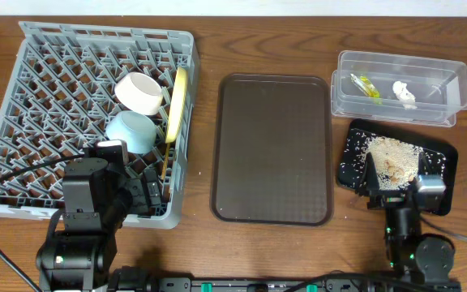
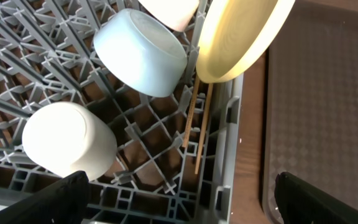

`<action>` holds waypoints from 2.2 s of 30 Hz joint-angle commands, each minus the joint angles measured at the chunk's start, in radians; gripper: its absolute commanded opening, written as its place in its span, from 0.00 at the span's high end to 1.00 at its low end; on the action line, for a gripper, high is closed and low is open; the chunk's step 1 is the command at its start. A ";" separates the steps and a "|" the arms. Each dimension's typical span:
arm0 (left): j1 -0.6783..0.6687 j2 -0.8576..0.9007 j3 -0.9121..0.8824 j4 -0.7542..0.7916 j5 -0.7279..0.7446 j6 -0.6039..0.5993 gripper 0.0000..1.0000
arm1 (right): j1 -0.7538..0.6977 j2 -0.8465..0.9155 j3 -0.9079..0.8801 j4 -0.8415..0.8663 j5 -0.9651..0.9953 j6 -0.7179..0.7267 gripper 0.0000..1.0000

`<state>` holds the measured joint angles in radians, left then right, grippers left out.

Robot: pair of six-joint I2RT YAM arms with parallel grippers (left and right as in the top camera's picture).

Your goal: Sort waste into correct bins and load items into the dishwasher

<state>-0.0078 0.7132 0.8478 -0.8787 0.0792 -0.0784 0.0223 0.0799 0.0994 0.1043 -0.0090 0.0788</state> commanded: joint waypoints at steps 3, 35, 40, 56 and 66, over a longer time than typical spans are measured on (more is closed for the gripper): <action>0.000 0.000 0.002 0.001 0.003 -0.009 0.04 | 0.014 -0.074 -0.094 0.010 0.027 -0.015 0.01; 0.000 0.000 0.002 0.001 0.003 -0.009 0.03 | 0.014 -0.074 -0.094 -0.179 0.024 -0.043 0.01; 0.000 0.000 0.002 0.001 0.003 -0.009 0.03 | 0.014 -0.074 -0.094 -0.179 0.024 -0.043 0.01; 0.053 -0.371 -0.271 0.166 -0.005 -0.008 0.03 | 0.014 -0.074 -0.094 -0.179 0.024 -0.043 0.01; 0.077 -0.637 -0.644 0.589 -0.005 -0.008 0.03 | 0.014 -0.074 -0.094 -0.179 0.024 -0.043 0.01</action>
<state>0.0639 0.1265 0.2874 -0.3832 0.0784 -0.0784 0.0277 0.0120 0.0063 -0.0696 0.0082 0.0471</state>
